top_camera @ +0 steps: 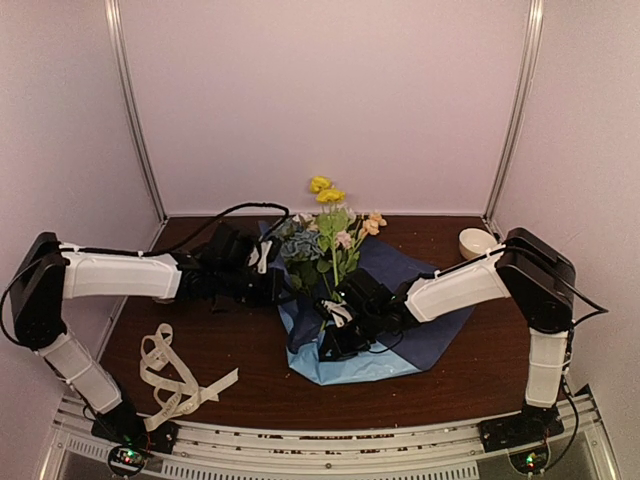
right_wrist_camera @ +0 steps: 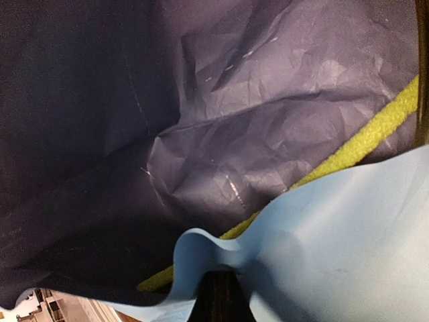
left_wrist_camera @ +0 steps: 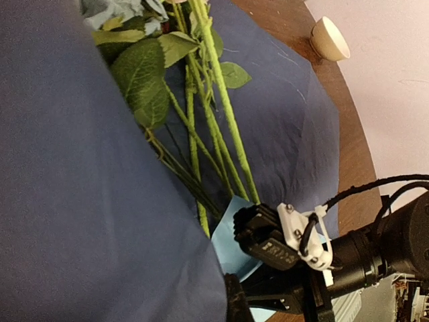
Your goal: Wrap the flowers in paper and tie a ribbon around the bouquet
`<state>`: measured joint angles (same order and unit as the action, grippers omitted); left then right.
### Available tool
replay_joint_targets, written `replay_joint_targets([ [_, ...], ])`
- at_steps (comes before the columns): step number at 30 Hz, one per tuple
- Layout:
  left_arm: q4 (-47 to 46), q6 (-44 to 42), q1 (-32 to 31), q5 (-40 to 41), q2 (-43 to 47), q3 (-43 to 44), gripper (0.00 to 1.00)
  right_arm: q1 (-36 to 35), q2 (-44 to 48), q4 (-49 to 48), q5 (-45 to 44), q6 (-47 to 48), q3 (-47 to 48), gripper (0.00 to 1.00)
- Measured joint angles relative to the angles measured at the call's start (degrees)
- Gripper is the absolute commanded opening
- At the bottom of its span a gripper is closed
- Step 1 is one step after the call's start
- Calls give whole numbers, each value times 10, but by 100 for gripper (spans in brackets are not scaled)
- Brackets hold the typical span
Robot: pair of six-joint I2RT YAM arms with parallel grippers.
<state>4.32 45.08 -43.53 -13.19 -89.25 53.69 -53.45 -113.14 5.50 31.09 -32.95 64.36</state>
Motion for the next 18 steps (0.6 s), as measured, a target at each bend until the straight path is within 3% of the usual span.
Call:
replay_joint_targets([
  [11, 5, -40, -4, -63, -155, 142, 0, 6, 7, -58, 9, -9, -32, 1],
  [18, 12, -42, -4, -72, -201, 177, 0, 23, 80, -102, 0, -39, -106, 5],
])
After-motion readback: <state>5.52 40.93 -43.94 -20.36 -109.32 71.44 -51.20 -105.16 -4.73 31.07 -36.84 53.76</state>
